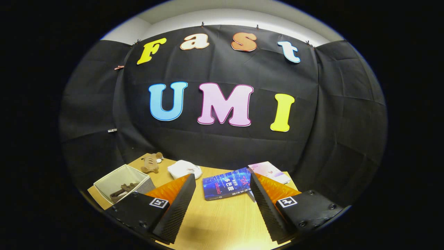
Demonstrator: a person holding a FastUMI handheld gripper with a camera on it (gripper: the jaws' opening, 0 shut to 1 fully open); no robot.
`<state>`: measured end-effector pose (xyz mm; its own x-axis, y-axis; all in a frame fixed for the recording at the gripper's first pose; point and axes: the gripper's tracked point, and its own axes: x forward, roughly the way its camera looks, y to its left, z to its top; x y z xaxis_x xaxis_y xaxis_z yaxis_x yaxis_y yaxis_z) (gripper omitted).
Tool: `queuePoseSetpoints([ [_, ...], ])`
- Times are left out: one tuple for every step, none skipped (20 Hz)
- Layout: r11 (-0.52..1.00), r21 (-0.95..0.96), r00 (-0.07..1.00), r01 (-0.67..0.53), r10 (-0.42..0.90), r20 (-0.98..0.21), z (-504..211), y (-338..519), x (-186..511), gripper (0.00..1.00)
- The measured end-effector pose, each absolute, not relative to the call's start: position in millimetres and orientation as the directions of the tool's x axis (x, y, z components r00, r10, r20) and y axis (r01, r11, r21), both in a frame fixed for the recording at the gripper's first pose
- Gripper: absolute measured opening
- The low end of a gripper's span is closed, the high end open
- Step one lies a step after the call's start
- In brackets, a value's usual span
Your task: Open the storage box then place both shoes into the box .Put the left shoe in first, then the right shoe, with the right side of both shoes facing outward in a uniform manner.
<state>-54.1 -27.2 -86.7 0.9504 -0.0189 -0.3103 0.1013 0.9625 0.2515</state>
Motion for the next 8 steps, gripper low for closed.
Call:
queuePoseSetpoints([
  [0.962, 0.253, 0.948, 0.101, -0.016, -0.316, -90.0, -27.9, -53.8, 0.98],
  [0.961, 0.258, 0.947, 0.104, -0.016, -0.321, -91.3, -28.6, -54.1, 0.98],
  [0.958, 0.267, 0.946, 0.104, -0.012, -0.324, -92.0, -28.4, -53.0, 0.98],
  [0.956, 0.273, 0.946, 0.104, -0.011, -0.324, -92.5, -28.7, -51.7, 0.98],
  [0.957, 0.271, 0.946, 0.106, -0.012, -0.325, -92.9, -30.9, -50.8, 0.98],
  [0.958, 0.265, 0.945, 0.105, -0.013, -0.327, -93.8, -33.4, -49.5, 0.98],
  [0.96, 0.262, 0.944, 0.103, -0.012, -0.329, -95.0, -34.3, -48.8, 0.98],
  [0.96, 0.262, 0.944, 0.1, -0.009, -0.33, -95.3, -34.4, -48.3, 0.98],
])
